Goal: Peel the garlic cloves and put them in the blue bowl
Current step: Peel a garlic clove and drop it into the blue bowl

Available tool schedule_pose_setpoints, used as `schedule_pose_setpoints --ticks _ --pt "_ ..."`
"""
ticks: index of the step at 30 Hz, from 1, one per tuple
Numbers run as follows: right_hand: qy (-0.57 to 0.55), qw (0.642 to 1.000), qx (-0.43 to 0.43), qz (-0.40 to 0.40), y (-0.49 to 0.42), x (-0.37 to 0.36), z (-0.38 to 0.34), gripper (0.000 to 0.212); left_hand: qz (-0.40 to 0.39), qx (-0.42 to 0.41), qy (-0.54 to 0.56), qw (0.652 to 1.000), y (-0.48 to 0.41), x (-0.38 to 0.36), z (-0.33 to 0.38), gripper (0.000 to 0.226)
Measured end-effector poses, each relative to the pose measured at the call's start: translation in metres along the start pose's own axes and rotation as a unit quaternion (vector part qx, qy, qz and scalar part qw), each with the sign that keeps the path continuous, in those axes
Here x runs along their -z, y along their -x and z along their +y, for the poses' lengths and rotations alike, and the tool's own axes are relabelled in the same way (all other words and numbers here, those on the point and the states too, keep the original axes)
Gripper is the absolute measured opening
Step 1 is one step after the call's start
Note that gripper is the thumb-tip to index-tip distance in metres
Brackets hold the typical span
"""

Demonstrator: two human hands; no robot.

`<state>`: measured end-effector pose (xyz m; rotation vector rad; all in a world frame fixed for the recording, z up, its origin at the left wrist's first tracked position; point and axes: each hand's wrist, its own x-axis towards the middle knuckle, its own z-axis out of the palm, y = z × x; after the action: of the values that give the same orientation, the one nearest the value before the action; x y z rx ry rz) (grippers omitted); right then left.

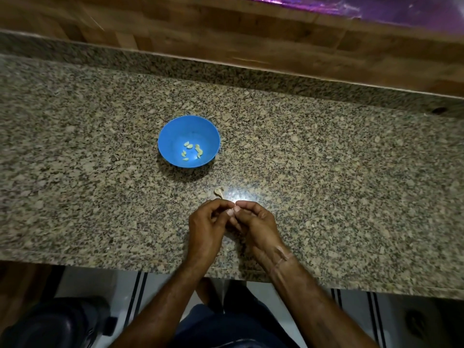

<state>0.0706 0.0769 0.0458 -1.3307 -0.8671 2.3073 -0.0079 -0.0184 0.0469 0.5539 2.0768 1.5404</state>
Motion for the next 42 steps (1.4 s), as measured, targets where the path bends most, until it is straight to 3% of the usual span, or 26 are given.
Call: schedule_pose_setpoints --ticks 7,16,21,24,32,36,42 --pt "0.082 0.994 0.018 -0.073 -0.009 0.015 -0.016 0.014 0.019 -0.043 -0.098 0.994 -0.008 -0.008 0.002 0.014" --pt "0.272 0.938 0.187 -0.108 -0.023 0.036 -0.030 0.005 0.039 0.128 0.060 0.989 -0.014 -0.029 0.000 0.007" --pt "0.258 0.944 0.177 -0.107 -0.027 0.042 -0.022 0.010 0.068 0.191 0.179 0.963 -0.006 -0.038 0.008 0.009" --pt "0.257 0.945 0.186 -0.083 -0.026 0.043 -0.017 0.008 0.094 0.231 0.205 0.946 -0.002 -0.047 0.005 0.009" --pt "0.239 0.945 0.192 -0.115 -0.022 0.048 -0.017 0.018 0.096 0.322 0.256 0.907 -0.003 -0.058 0.005 0.014" --pt "0.241 0.946 0.182 -0.119 -0.021 0.048 -0.018 0.018 0.093 0.285 0.216 0.929 0.000 -0.059 0.005 0.018" --pt "0.171 0.974 0.106 -0.108 -0.021 0.051 -0.022 0.016 0.063 0.182 0.029 0.981 -0.004 -0.064 0.001 0.024"
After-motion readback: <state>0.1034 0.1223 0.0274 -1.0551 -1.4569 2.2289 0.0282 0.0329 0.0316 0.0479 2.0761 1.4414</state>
